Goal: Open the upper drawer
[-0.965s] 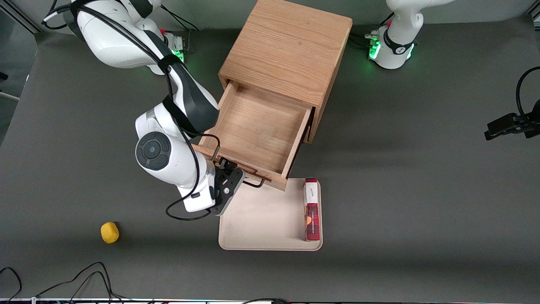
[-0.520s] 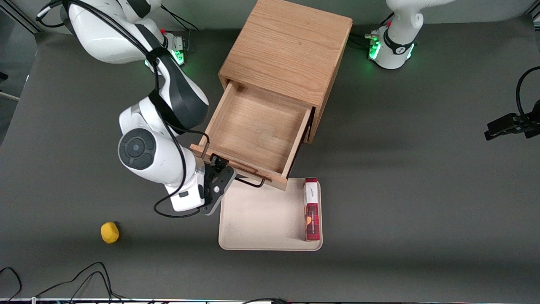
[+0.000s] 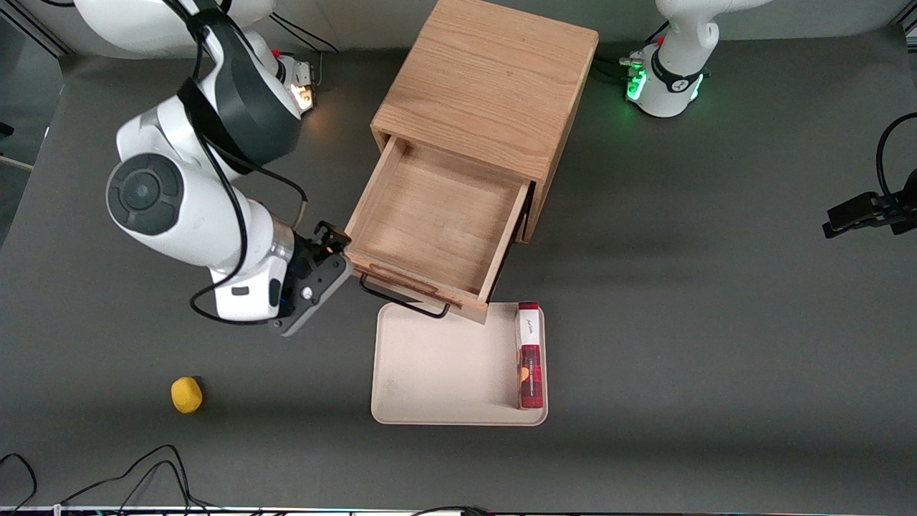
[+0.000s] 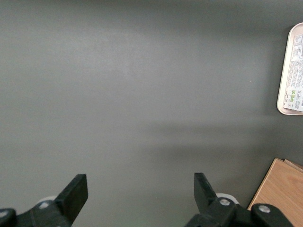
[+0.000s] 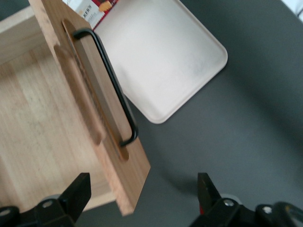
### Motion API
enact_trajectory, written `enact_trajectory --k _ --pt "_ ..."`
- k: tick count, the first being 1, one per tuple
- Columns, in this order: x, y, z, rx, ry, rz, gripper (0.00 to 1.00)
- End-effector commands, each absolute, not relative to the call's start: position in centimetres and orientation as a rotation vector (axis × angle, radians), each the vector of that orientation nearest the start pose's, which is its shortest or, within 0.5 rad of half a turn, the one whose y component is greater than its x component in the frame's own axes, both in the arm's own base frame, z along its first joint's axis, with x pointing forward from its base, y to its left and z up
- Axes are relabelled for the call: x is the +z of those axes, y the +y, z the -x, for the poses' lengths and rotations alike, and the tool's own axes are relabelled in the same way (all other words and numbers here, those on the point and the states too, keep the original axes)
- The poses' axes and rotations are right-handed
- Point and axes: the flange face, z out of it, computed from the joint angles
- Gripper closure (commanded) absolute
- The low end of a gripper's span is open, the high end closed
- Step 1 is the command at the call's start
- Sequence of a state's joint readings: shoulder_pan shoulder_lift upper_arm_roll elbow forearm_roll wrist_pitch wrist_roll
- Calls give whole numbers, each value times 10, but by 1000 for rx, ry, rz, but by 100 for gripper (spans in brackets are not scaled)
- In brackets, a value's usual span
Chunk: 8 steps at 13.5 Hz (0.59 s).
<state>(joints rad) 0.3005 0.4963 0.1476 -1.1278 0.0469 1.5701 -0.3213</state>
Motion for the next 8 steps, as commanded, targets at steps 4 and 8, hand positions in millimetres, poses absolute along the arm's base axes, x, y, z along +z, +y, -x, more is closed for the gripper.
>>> enact_trajectory --k 4,8 --pt "553 209 -555 163 -904 2971 0" --pt "550 157 -543 254 -383 3094 0"
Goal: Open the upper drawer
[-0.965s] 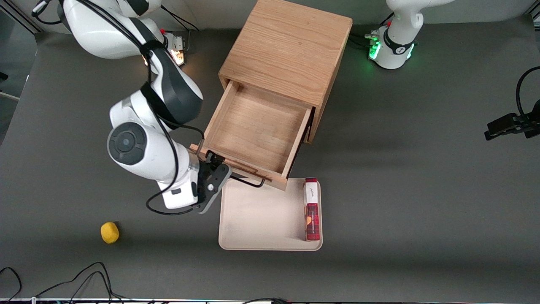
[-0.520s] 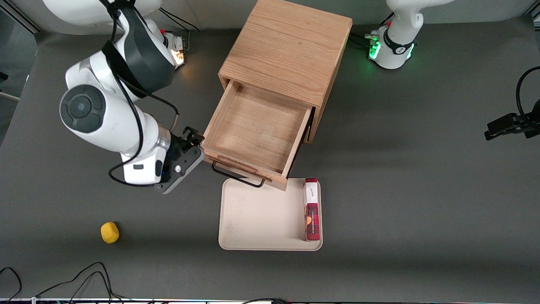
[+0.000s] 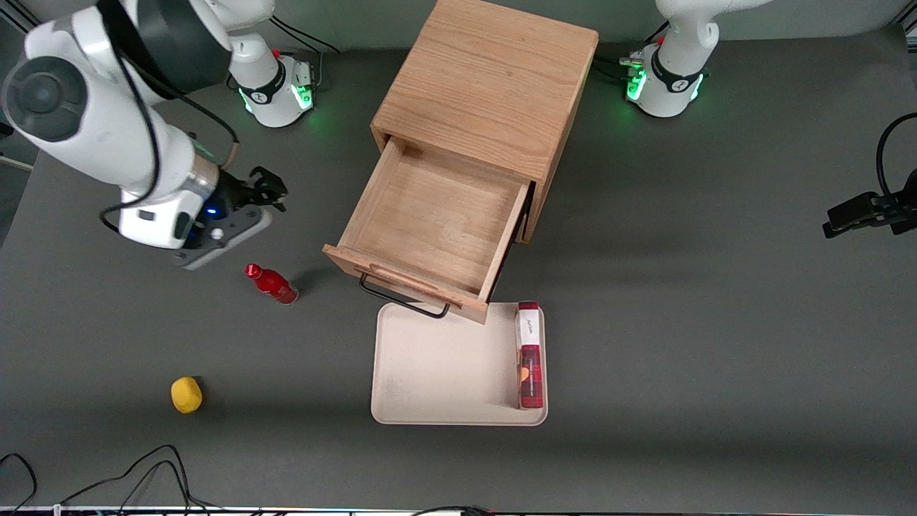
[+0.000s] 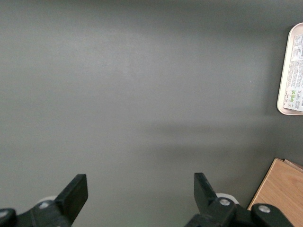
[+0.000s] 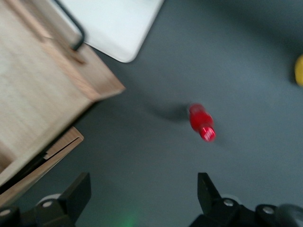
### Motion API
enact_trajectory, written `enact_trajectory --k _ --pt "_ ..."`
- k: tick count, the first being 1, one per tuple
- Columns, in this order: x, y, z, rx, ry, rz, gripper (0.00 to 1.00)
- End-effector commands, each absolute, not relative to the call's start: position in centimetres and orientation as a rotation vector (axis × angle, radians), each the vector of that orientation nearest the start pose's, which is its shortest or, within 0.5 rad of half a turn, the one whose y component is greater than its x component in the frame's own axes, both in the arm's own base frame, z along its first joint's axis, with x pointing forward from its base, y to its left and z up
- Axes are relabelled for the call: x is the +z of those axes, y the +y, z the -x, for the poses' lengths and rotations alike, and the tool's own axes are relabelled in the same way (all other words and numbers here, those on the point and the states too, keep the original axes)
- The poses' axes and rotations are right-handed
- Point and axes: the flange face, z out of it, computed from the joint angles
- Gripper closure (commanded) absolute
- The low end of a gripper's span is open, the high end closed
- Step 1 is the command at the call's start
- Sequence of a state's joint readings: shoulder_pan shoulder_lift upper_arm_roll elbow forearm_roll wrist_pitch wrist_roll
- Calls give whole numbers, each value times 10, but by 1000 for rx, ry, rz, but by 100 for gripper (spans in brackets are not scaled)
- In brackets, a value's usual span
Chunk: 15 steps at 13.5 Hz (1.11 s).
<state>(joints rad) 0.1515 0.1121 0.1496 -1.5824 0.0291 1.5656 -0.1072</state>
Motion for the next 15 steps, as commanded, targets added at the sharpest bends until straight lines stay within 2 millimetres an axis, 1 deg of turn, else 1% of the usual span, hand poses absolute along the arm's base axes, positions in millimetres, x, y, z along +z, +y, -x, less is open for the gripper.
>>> enact_trajectory --k 1,2,3,5,6,7,8,9,11,13,15 --pt "556 147 -543 293 -207 3117 0" --pt "560 128 -544 346 -101 3121 0" --pt "562 114 -546 342 -64 3119 0" --pt "566 108 -553 270 -88 3111 0" --pt "567 101 -554 271 -114 3109 0" --pt "569 88 -550 278 -144 3113 0" --pt "574 80 -547 287 -142 3116 0" --pt "577 72 -548 280 -123 3115 0" --pt "577 56 -546 320 -83 3107 0" --pt "583 53 -547 306 -111 3107 0" --pt "584 52 -547 308 -104 3107 0"
